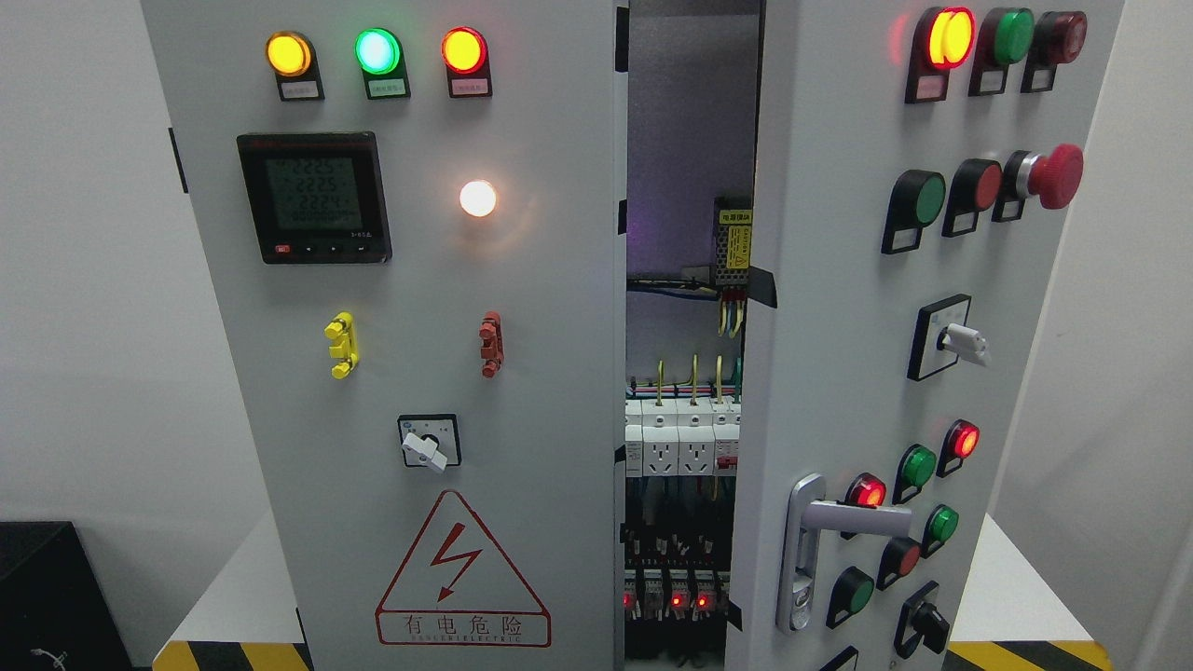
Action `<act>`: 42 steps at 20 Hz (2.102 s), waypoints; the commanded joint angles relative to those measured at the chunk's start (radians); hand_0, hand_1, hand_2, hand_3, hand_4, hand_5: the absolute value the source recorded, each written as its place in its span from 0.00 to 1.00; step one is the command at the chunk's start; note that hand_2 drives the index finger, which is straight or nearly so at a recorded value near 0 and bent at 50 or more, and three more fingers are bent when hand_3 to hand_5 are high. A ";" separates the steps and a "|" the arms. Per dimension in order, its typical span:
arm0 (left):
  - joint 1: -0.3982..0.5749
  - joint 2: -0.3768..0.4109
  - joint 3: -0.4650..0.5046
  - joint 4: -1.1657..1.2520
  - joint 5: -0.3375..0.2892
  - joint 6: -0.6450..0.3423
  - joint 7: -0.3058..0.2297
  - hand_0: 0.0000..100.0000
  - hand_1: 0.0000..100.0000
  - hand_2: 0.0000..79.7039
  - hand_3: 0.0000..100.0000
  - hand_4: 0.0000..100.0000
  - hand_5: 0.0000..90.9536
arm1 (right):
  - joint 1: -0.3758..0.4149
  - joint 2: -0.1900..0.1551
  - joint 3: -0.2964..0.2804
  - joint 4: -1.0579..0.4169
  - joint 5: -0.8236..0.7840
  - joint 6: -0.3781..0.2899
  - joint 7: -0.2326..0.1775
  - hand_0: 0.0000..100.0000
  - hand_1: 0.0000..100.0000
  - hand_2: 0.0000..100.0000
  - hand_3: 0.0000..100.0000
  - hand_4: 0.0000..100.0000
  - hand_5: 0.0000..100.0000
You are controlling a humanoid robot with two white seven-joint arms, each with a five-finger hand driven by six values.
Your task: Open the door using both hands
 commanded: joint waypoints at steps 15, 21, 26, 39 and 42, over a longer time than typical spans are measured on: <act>0.593 0.948 0.865 -1.356 0.952 -0.033 -0.819 0.12 0.56 0.00 0.00 0.00 0.00 | 0.000 0.000 0.000 0.000 0.000 0.001 0.000 0.07 0.14 0.00 0.00 0.00 0.00; 0.237 1.184 0.642 -1.299 1.040 -0.016 -0.817 0.12 0.56 0.00 0.00 0.00 0.00 | 0.000 0.000 0.000 0.000 0.000 0.001 0.000 0.07 0.14 0.00 0.00 0.00 0.00; -0.286 1.402 0.122 -1.296 1.220 0.005 -0.812 0.12 0.56 0.00 0.00 0.00 0.00 | 0.000 0.000 0.000 0.000 0.000 0.001 0.000 0.07 0.14 0.00 0.00 0.00 0.00; -1.262 1.398 -0.798 -1.314 1.312 0.180 -0.747 0.12 0.56 0.00 0.00 0.00 0.00 | 0.000 0.000 0.000 0.000 0.000 0.001 0.000 0.07 0.14 0.00 0.00 0.00 0.00; -1.402 1.372 -0.986 -1.301 1.313 0.170 -0.739 0.12 0.56 0.00 0.00 0.00 0.00 | 0.000 0.000 0.000 0.000 0.000 0.001 0.000 0.07 0.14 0.00 0.00 0.00 0.00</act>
